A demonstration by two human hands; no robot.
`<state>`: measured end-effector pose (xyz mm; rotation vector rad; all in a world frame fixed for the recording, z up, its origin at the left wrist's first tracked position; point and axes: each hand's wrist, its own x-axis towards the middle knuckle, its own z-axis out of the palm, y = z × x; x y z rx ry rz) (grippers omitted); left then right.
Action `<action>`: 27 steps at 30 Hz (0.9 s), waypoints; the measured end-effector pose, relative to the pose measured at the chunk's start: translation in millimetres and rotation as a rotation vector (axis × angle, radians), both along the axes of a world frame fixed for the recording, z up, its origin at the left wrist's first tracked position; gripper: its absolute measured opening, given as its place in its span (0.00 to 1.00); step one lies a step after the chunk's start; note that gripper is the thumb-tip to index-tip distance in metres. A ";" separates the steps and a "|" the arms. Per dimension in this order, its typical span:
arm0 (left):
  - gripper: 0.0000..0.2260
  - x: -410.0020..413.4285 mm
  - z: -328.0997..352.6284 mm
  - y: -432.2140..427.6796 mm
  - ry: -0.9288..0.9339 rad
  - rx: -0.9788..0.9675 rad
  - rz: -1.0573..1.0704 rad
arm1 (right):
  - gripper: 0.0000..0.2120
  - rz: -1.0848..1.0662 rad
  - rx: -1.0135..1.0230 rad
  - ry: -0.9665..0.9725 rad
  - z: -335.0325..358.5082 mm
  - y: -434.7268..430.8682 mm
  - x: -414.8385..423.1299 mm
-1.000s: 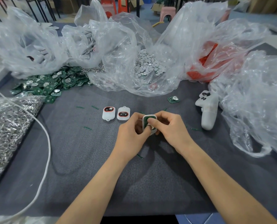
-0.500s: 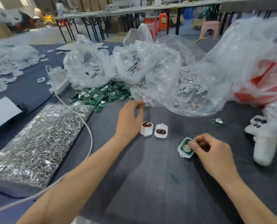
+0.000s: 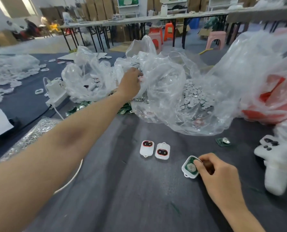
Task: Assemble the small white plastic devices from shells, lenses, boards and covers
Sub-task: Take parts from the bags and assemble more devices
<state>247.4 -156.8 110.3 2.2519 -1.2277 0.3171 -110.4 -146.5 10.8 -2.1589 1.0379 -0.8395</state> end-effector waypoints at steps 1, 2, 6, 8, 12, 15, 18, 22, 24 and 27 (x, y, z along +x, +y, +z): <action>0.14 4.4 1.9 -13.9 0.004 0.080 0.011 | 0.06 0.001 -0.001 -0.003 -0.7 -0.6 0.4; 0.14 10.2 1.3 -25.7 -0.001 0.180 0.037 | 0.06 0.005 -0.001 -0.008 -1.5 -1.2 0.6; 0.17 38.8 -17.3 -35.5 0.017 0.487 0.207 | 0.06 0.012 0.003 -0.024 -3.8 -2.5 2.9; 0.20 51.3 -26.2 -33.0 -0.033 0.547 0.221 | 0.06 0.014 0.015 -0.027 -4.6 -3.6 3.9; 0.19 64.5 -24.4 -34.4 -0.159 0.628 0.186 | 0.06 0.015 0.031 -0.032 -5.0 -4.2 4.7; 0.19 62.2 -17.2 -31.7 -0.194 0.731 0.225 | 0.05 0.018 0.053 -0.028 -3.8 -3.8 4.9; 0.17 58.4 -10.1 -27.9 -0.224 0.769 0.249 | 0.04 0.020 0.072 -0.033 -3.4 -3.8 4.2; 0.17 61.1 -9.3 -16.5 -0.225 0.758 0.336 | 0.04 0.029 0.083 -0.028 -3.1 -2.6 3.0; 0.19 57.6 -13.5 -10.6 -0.211 0.767 0.322 | 0.05 0.038 0.084 -0.035 -3.5 -2.0 2.4; 0.22 50.7 -16.3 -12.7 -0.226 0.780 0.287 | 0.05 0.043 0.084 -0.040 -4.3 -2.3 2.4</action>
